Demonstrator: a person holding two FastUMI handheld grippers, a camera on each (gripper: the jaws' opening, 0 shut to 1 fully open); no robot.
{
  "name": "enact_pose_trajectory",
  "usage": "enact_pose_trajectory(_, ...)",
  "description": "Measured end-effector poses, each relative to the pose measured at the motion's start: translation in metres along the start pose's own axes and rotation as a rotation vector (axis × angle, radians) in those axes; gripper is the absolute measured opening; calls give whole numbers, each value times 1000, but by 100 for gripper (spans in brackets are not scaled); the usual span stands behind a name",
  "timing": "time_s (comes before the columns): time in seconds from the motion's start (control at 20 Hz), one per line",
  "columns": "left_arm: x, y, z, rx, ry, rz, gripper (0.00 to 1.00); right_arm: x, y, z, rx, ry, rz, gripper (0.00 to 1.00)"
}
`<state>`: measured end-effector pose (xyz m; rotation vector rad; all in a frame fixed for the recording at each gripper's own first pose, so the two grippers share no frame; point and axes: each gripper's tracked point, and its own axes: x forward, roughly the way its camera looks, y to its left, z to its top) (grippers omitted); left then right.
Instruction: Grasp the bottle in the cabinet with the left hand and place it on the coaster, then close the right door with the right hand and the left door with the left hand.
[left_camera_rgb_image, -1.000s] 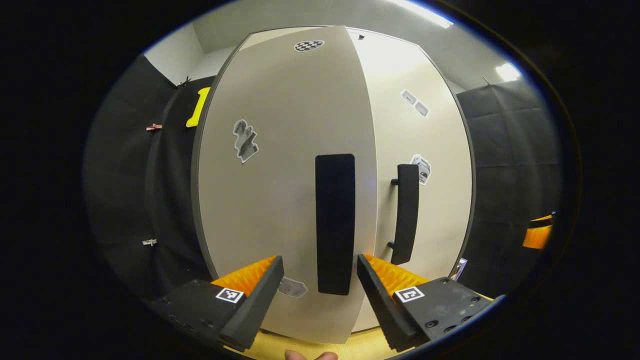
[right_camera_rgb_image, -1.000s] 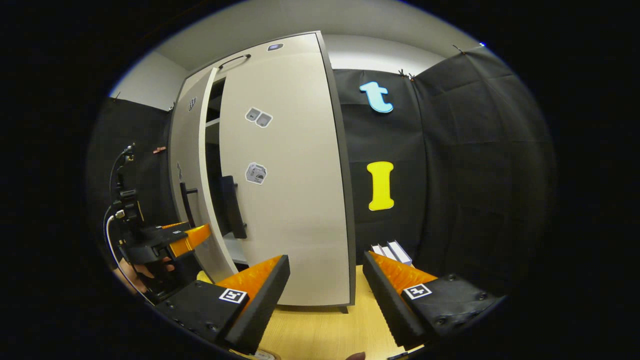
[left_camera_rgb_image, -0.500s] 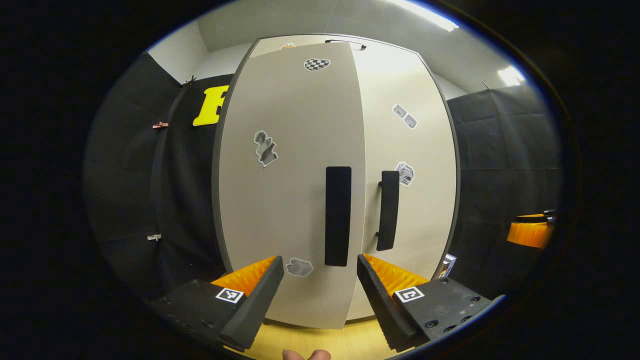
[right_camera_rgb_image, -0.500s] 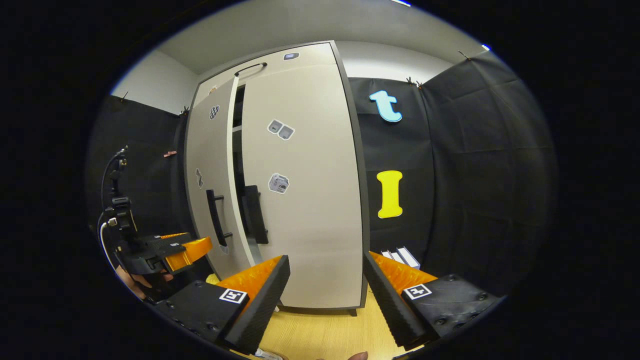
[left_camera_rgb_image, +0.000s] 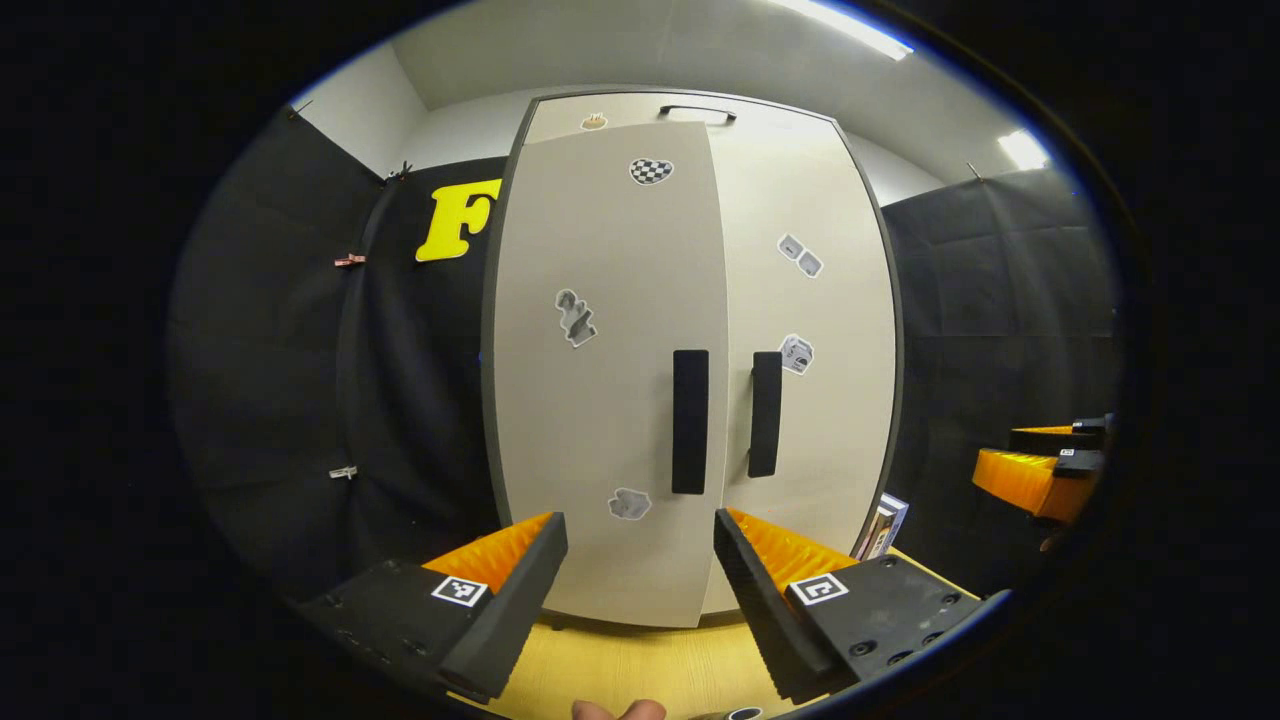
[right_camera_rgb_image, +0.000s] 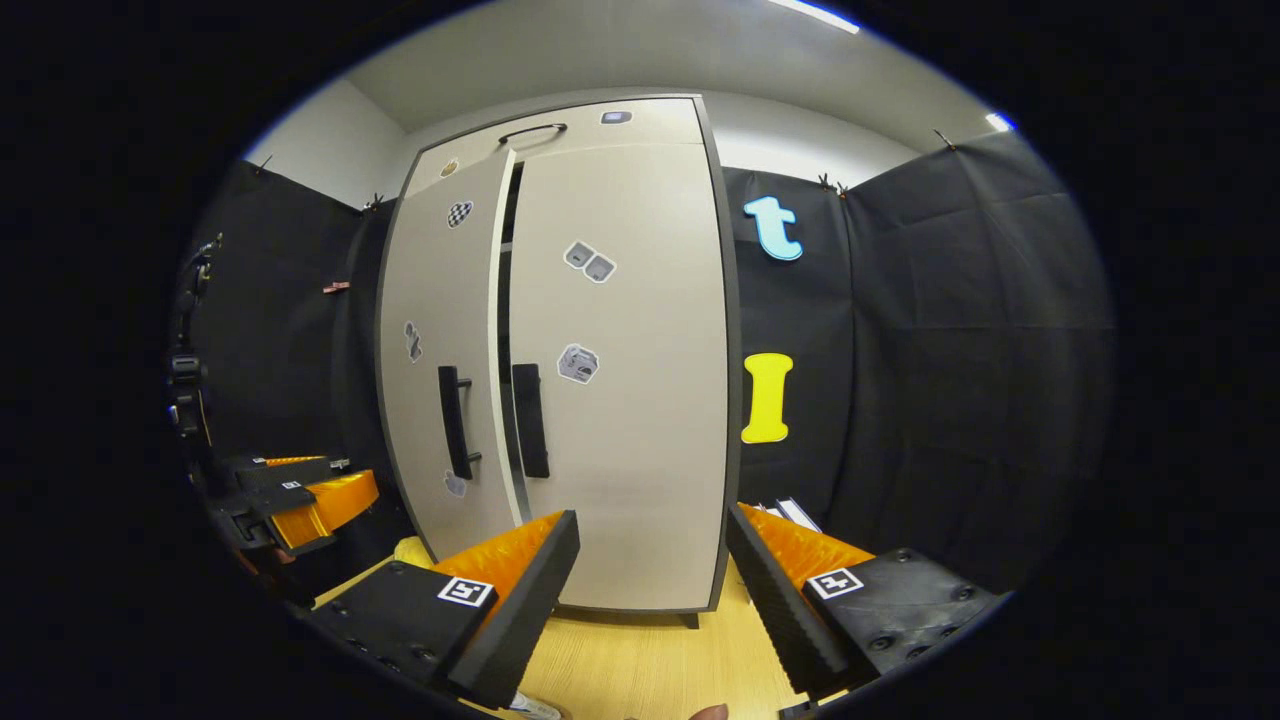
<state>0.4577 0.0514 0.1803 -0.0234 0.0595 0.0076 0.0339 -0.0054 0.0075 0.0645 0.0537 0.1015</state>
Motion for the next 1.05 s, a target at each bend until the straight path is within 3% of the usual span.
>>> enact_pose_trajectory(0.6,-66,19,13,19,-44,22,94,-35,31,4,-56,-39,-11,96)
enact_pose_trajectory(1.05,-74,21,11,11,-43,9,94,-44,41,6,-60,-54,1,96)
